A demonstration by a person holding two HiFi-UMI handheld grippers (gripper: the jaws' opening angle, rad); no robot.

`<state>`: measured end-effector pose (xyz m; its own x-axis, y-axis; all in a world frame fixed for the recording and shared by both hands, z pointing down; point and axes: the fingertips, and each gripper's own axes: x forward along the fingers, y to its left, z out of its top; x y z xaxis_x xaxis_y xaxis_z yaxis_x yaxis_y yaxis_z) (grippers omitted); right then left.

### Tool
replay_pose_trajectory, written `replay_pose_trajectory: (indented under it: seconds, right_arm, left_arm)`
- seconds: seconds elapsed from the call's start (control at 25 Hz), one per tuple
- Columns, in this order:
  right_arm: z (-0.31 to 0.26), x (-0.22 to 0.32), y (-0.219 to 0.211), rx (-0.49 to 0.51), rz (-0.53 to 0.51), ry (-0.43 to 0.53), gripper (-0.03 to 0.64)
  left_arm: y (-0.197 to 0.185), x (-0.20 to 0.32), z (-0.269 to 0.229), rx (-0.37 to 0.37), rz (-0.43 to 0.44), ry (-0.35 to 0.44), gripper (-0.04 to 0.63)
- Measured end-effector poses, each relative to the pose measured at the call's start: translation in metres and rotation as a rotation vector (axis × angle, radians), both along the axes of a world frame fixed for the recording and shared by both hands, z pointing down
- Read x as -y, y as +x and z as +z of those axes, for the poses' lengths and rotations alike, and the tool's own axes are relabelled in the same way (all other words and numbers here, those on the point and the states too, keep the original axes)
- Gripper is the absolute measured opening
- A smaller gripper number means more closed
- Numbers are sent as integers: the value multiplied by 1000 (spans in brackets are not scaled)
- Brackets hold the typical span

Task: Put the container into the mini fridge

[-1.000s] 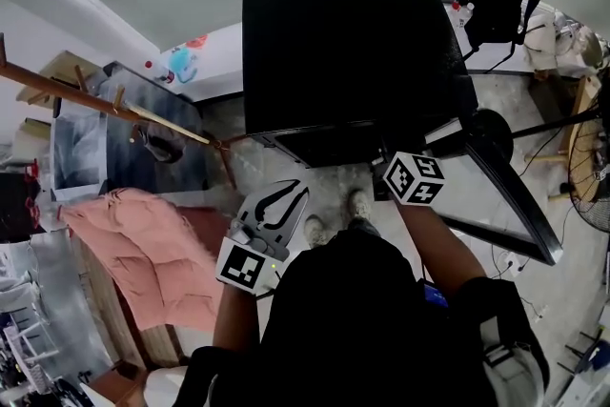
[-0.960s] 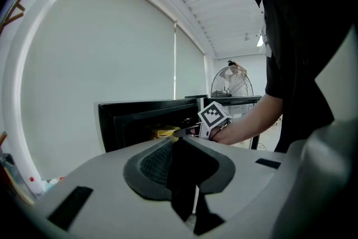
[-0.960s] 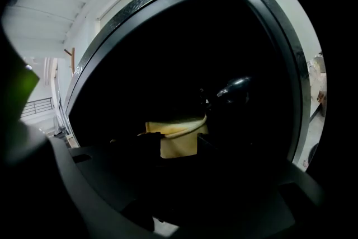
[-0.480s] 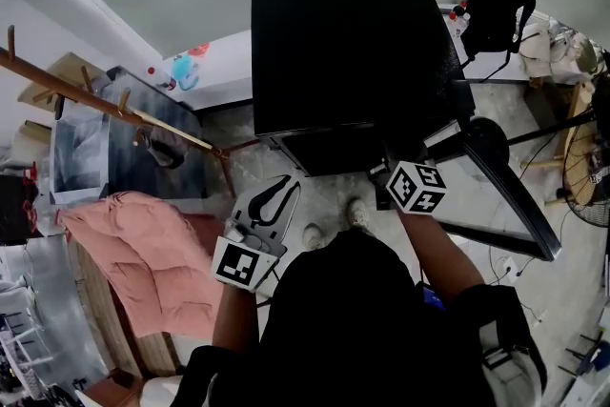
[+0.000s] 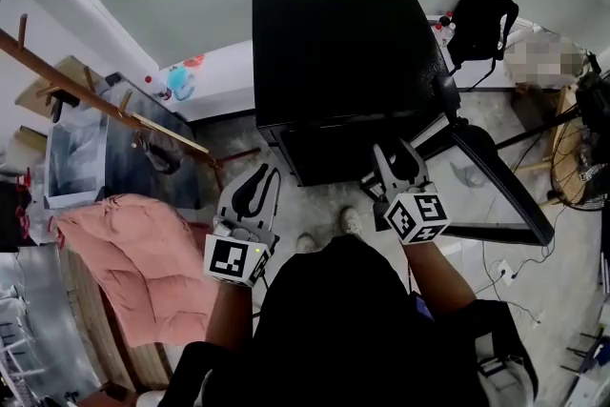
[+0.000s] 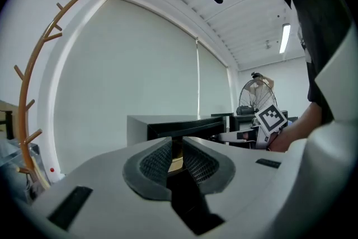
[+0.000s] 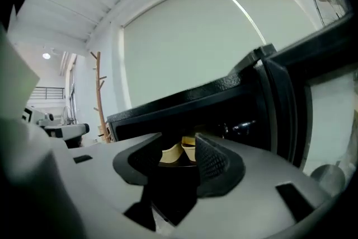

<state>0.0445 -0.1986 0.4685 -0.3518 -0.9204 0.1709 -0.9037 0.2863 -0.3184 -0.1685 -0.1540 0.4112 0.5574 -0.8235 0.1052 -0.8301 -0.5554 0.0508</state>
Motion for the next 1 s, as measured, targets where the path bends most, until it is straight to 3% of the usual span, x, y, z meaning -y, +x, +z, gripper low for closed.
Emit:
replay_pose_trajectory:
  seconds: [0.4,1.0]
  right_arm:
    - [-65,-33,-5,16,-13,148,133]
    - [-94,-55,-7,-2,-34,229,48]
  left_arm:
    - [-4,-1,-17,-26,-36,62,66]
    - [-8,-7,-26,-67,-50,61,66]
